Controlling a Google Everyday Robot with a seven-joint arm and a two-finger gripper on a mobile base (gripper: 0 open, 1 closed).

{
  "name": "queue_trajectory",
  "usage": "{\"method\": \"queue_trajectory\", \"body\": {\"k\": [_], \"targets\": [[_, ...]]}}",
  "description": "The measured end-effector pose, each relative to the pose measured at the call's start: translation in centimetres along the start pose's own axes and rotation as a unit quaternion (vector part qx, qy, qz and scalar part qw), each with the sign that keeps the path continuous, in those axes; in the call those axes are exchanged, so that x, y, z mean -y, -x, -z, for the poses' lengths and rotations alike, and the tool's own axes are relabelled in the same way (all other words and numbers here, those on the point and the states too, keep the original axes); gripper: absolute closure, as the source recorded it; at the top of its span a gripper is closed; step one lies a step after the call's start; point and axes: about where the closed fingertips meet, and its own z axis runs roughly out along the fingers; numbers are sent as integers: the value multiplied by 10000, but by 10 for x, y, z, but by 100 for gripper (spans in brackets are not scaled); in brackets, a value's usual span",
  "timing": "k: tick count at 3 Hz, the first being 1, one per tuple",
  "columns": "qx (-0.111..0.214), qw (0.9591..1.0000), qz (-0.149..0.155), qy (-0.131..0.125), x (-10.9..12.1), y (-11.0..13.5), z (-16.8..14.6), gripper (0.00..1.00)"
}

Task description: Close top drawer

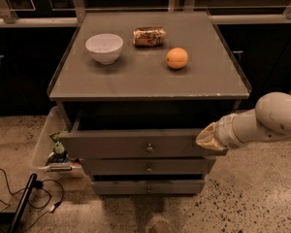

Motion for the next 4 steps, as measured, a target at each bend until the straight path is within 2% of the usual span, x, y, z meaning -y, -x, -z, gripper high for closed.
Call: {"method": "queue_trajectory", "body": {"k": [2,3,4], "targets": [[-35,10000,-31,-35,2,-3,-5,16],[-42,10000,-37,-43,2,-3,-6,0],[-42,10000,-37,-42,2,-3,-6,0]]}}
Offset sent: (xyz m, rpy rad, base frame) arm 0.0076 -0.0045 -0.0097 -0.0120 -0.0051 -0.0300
